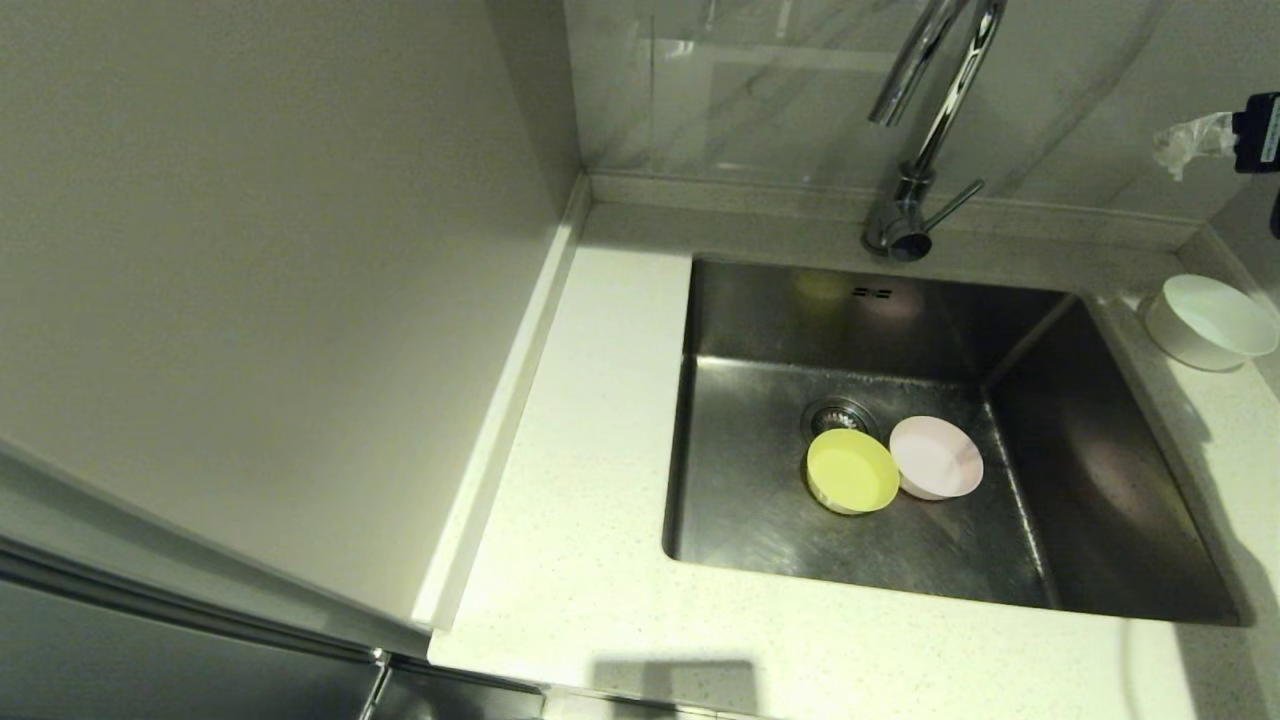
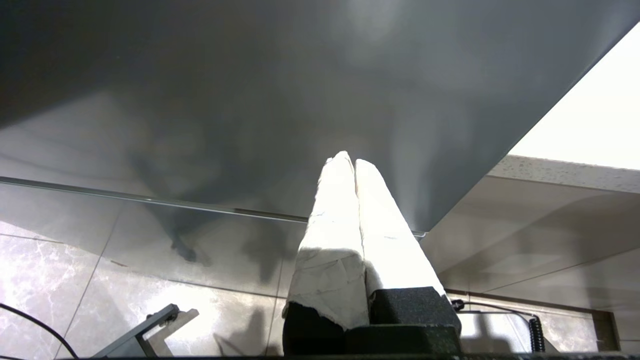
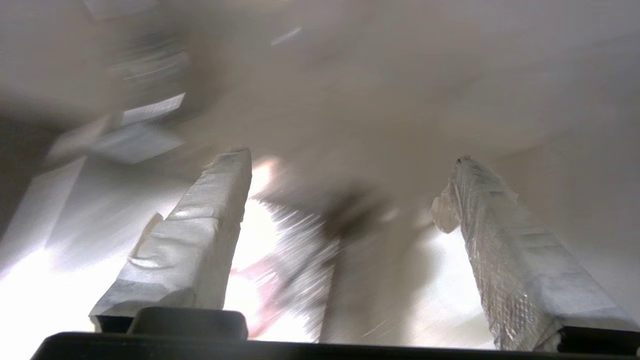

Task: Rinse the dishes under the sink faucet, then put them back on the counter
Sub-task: Put a bowl back to the table from the sink

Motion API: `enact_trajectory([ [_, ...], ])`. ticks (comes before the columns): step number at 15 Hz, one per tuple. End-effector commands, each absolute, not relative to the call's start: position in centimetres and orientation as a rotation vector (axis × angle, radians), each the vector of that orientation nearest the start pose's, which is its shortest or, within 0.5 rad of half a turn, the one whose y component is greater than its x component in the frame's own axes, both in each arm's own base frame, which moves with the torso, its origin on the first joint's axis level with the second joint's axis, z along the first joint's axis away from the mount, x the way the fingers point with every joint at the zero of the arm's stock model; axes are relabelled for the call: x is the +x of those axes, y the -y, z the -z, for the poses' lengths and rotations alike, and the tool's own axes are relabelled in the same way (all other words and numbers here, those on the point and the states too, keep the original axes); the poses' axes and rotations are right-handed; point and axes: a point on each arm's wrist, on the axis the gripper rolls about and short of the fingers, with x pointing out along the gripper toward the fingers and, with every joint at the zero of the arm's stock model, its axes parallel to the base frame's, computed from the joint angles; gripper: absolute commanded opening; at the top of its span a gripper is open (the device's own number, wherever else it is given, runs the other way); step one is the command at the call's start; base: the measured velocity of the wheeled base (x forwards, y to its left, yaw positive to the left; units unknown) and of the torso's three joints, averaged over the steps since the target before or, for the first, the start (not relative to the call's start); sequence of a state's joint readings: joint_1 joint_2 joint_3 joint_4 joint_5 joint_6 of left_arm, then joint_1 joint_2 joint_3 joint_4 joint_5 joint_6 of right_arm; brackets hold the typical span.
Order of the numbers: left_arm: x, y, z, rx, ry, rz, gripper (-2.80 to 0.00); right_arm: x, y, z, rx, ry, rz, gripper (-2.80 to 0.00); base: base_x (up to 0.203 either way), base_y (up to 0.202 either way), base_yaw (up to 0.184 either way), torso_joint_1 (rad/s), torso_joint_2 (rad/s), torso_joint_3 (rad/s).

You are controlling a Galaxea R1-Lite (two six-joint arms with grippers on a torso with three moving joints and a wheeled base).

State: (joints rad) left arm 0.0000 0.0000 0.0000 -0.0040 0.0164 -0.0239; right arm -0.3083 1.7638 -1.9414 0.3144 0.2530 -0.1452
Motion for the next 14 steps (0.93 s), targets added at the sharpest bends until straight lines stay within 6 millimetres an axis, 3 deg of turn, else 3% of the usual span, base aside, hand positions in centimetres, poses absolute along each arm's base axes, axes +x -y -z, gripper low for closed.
enact_trajectory([
  [1, -2.3, 0.0, -7.6, -0.025, 0.006, -0.017, -2.80, 26.4, 6.4, -39.7, -0.046, -0.240, -0.032, 0.00, 0.000, 0.000, 0.000, 0.000, 0.00, 0.000],
  [3, -2.3, 0.0, -7.6, -0.025, 0.006, -0.017, -2.80, 25.4, 5.2, -38.9, -0.005, -0.347, -0.045, 0.00, 0.000, 0.000, 0.000, 0.000, 0.00, 0.000],
  [7, -2.3, 0.0, -7.6, -0.025, 0.006, -0.017, -2.80, 25.9, 3.5, -35.7, -0.083, -0.519, 0.173, 0.00, 0.000, 0.000, 0.000, 0.000, 0.00, 0.000],
  [10, -2.3, 0.0, -7.6, -0.025, 0.006, -0.017, -2.80, 26.4, 2.1, -34.9, -0.105, -0.554, 0.123, 0.00, 0.000, 0.000, 0.000, 0.000, 0.00, 0.000],
  [14, -2.3, 0.0, -7.6, -0.025, 0.006, -0.017, -2.80, 27.3, 1.0, -31.7, -0.126, -0.690, 0.100, 0.00, 0.000, 0.000, 0.000, 0.000, 0.00, 0.000],
])
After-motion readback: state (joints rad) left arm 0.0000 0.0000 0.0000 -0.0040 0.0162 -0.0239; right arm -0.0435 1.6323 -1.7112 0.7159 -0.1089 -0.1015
